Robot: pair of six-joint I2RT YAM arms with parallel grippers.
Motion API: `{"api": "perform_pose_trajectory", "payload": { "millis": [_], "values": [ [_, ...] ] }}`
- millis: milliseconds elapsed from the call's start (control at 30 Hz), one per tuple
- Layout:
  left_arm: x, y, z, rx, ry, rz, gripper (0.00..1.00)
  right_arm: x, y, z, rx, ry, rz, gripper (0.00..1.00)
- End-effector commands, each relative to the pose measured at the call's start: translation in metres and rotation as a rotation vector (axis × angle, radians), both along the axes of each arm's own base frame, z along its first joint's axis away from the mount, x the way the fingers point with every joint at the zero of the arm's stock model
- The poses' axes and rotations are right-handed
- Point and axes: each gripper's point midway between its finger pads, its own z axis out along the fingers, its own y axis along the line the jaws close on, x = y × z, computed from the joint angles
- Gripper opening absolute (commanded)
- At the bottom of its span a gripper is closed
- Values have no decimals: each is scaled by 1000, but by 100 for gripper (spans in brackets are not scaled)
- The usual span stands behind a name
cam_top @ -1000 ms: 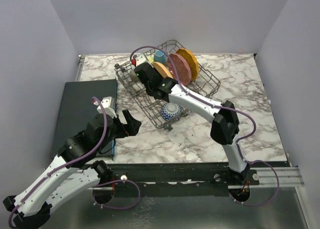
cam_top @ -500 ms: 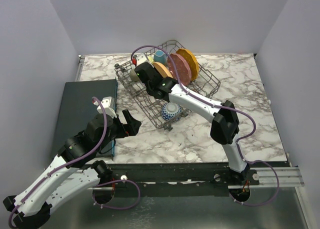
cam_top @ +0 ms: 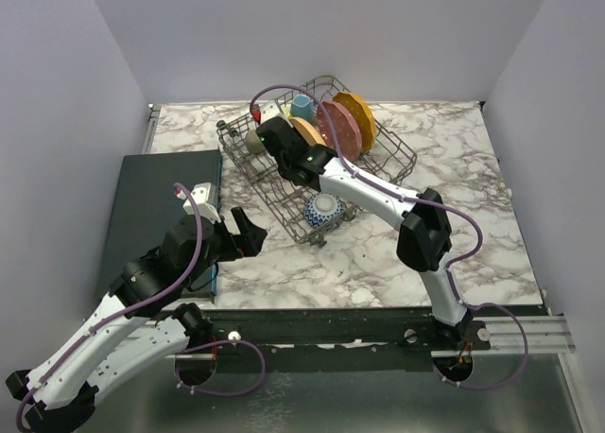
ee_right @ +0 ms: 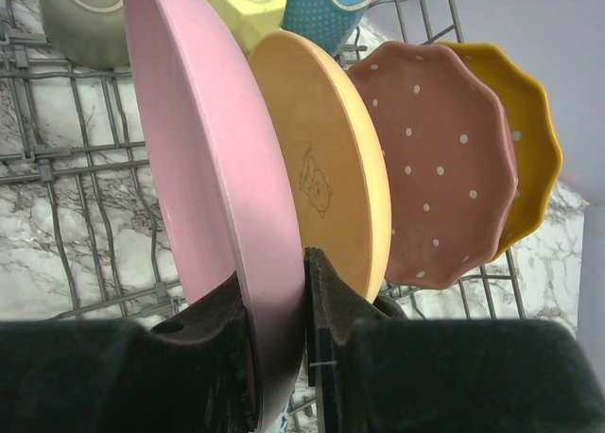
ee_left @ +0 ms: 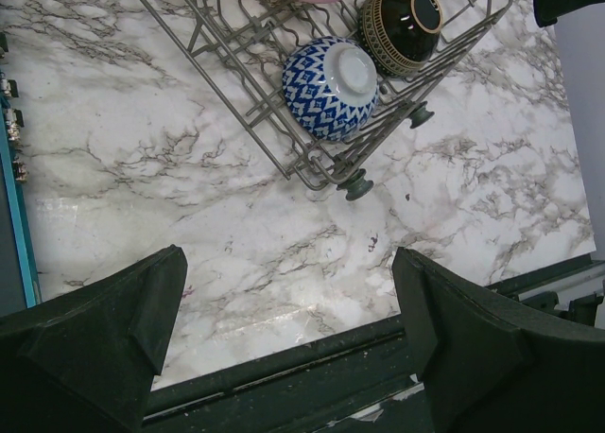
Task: Load the mixed dishes into the dish rack
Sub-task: Insert the plate into the dish rack.
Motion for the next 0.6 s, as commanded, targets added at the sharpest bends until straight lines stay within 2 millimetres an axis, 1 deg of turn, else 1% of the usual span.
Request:
{"api": "perform_pose_trajectory", "payload": {
  "millis": [0, 300, 567],
  "values": [
    [4, 5, 1, 5, -23, 26, 99, 3, 1, -14, 4, 21, -8, 0],
    [5, 5, 1, 9, -21, 27, 99, 2, 1, -20, 9, 38, -4, 0],
    [5, 5, 0, 12, -18, 30, 99, 2, 2, -34, 4, 66, -5, 0]
  ]
}}
